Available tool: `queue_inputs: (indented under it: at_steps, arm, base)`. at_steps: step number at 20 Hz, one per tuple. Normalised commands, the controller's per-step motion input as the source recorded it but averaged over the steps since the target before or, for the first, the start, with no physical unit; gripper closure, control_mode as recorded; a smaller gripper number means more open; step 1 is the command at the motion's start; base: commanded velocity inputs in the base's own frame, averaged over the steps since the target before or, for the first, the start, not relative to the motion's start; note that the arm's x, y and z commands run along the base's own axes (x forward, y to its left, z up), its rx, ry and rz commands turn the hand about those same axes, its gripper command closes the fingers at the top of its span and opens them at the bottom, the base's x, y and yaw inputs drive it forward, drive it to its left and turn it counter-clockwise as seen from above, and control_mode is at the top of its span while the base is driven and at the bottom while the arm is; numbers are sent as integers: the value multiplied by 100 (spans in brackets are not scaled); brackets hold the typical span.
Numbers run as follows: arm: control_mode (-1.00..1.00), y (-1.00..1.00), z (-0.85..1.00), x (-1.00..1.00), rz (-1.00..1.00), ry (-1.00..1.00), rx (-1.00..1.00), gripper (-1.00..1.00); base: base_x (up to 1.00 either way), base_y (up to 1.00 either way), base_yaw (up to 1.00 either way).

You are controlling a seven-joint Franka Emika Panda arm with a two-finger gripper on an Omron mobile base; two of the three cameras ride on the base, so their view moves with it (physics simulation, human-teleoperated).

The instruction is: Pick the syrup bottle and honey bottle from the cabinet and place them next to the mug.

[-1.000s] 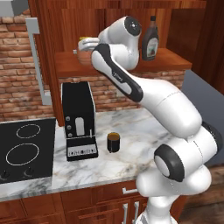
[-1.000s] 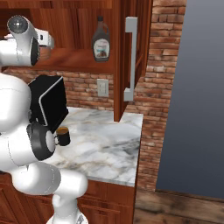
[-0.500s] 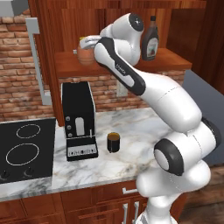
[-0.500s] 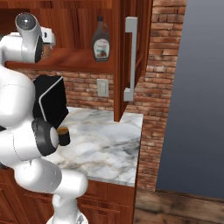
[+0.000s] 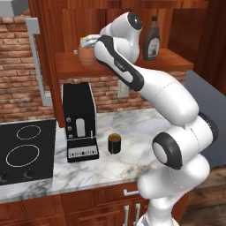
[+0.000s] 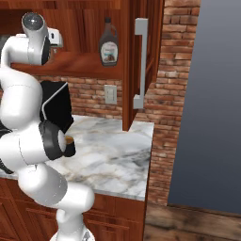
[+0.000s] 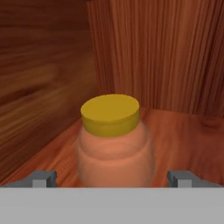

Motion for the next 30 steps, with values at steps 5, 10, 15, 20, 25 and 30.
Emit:
queue_inputs:
  at_steps: [5,10,15,20,25,30]
  arm:
    - [-100,0,0,27,0,0,0,-100]
    - [-100,0,3,34,0,0,0,-100]
    - [-100,3,13,12,0,0,0,-100]
    - [-100,2,19,0,3,0,0,-100]
    - [-100,0,6,-2,6,0,0,-100]
    - [-100,1,-4,0,5,0,0,-100]
  base:
    - [0,0,0]
    - [0,0,0]
    - [0,0,0]
    - [0,0,0]
    - [0,0,0]
    - [0,0,0]
